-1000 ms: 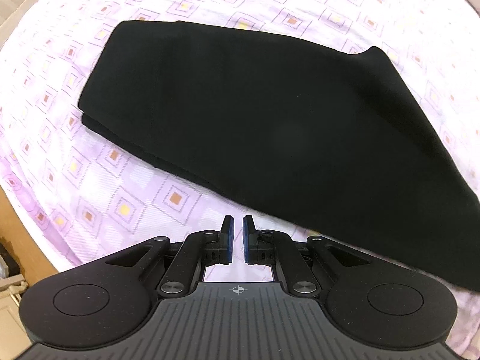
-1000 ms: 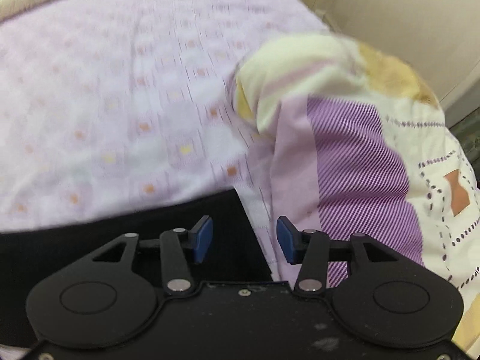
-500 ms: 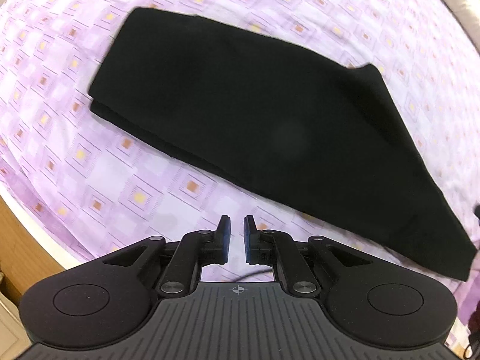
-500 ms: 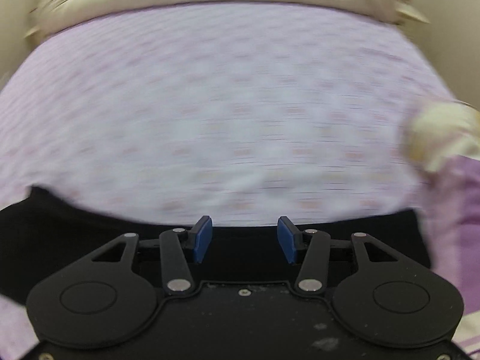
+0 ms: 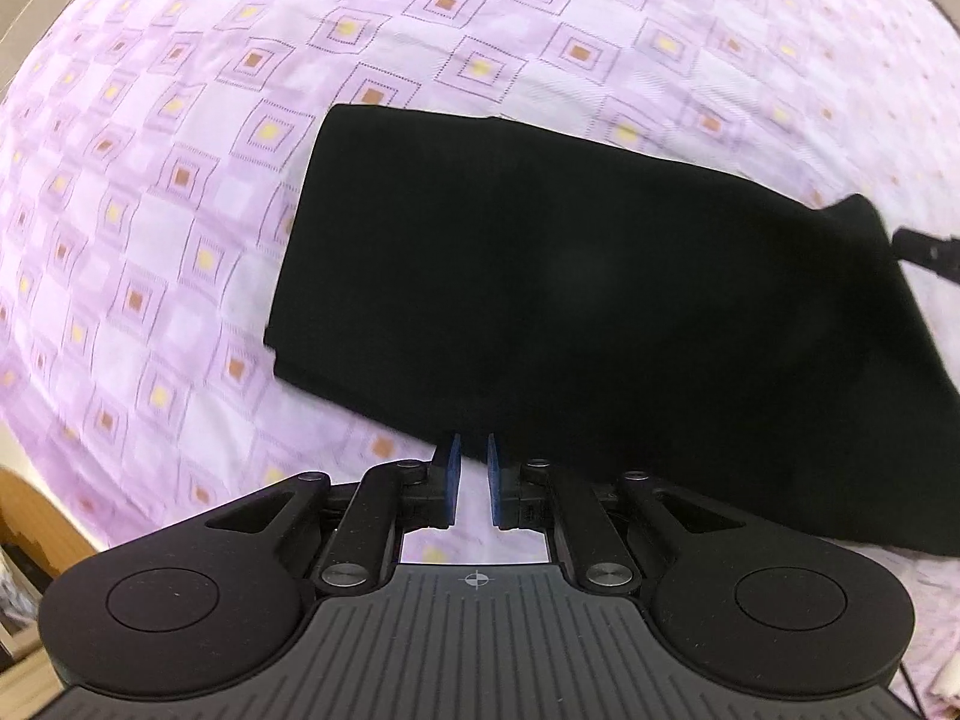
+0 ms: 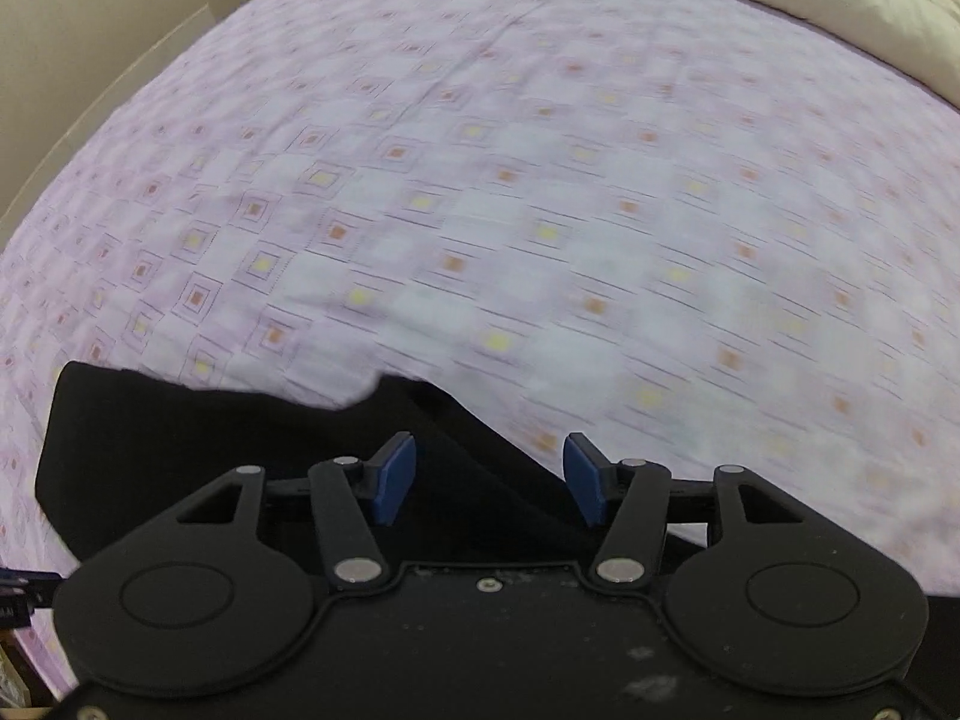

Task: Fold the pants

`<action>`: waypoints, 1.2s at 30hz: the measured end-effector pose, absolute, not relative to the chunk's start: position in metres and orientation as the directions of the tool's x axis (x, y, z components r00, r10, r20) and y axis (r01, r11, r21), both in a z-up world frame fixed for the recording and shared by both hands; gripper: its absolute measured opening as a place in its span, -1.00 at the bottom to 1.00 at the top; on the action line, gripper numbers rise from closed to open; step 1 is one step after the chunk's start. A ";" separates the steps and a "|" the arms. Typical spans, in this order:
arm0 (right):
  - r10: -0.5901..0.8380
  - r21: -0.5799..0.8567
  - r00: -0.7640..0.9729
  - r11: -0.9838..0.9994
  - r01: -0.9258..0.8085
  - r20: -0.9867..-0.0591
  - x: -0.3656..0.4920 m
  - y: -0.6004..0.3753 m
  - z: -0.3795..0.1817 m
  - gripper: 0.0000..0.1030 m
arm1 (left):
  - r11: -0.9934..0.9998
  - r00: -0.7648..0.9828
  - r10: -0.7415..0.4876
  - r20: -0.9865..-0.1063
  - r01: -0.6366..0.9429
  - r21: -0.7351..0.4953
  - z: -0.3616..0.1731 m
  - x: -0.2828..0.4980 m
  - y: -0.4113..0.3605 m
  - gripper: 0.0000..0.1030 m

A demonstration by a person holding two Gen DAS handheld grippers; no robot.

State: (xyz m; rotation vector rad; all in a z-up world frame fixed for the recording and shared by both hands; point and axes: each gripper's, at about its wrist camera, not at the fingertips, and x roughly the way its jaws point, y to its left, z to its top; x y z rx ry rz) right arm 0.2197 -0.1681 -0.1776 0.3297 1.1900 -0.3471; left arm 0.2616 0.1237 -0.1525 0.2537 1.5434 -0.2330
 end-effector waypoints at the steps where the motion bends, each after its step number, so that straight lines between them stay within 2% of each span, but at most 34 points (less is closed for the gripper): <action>1: -0.092 0.057 0.319 0.902 0.428 -0.943 0.227 -0.166 -0.182 0.12 | 0.950 0.012 0.015 -1.000 0.313 0.018 -0.157 0.267 0.124 -0.82; 12: -0.096 0.029 0.259 0.899 0.438 -0.961 0.245 -0.167 -0.202 0.19 | 0.934 -0.050 0.028 -0.998 0.356 0.008 -0.201 0.291 0.118 -0.82; 17: -0.062 0.064 0.300 0.918 0.392 -0.952 0.245 -0.167 -0.193 0.19 | 0.939 -0.062 0.005 -0.998 0.343 -0.017 -0.204 0.296 0.119 -0.82; 22: -0.061 0.040 0.296 0.945 0.323 -0.953 0.253 -0.160 -0.198 0.19 | 0.936 -0.067 -0.016 -0.998 0.350 -0.038 -0.204 0.299 0.128 -0.82; 26: 0.004 0.096 0.290 0.948 0.304 -0.957 0.259 -0.160 -0.203 0.17 | 0.936 -0.067 -0.016 -0.998 0.350 -0.039 -0.201 0.299 0.129 -0.82; 28: 0.040 0.122 0.286 0.954 0.274 -0.957 0.262 -0.156 -0.206 0.07 | 0.937 -0.061 -0.017 -0.998 0.348 -0.038 -0.200 0.298 0.129 -0.82; 30: 0.070 0.142 0.283 0.960 0.242 -0.956 0.263 -0.150 -0.208 -0.32 | 0.937 -0.050 -0.020 -0.999 0.346 -0.036 -0.197 0.295 0.129 -0.82; 31: 0.073 0.138 0.273 0.964 0.227 -0.959 0.264 -0.146 -0.209 -0.60 | 0.937 -0.039 -0.024 -0.999 0.349 -0.036 -0.198 0.292 0.131 -0.82; 36: 0.023 0.092 0.295 0.971 0.223 -0.955 0.272 -0.146 -0.209 -0.75 | 0.923 0.081 -0.044 -0.996 0.385 -0.010 -0.185 0.280 0.134 -0.82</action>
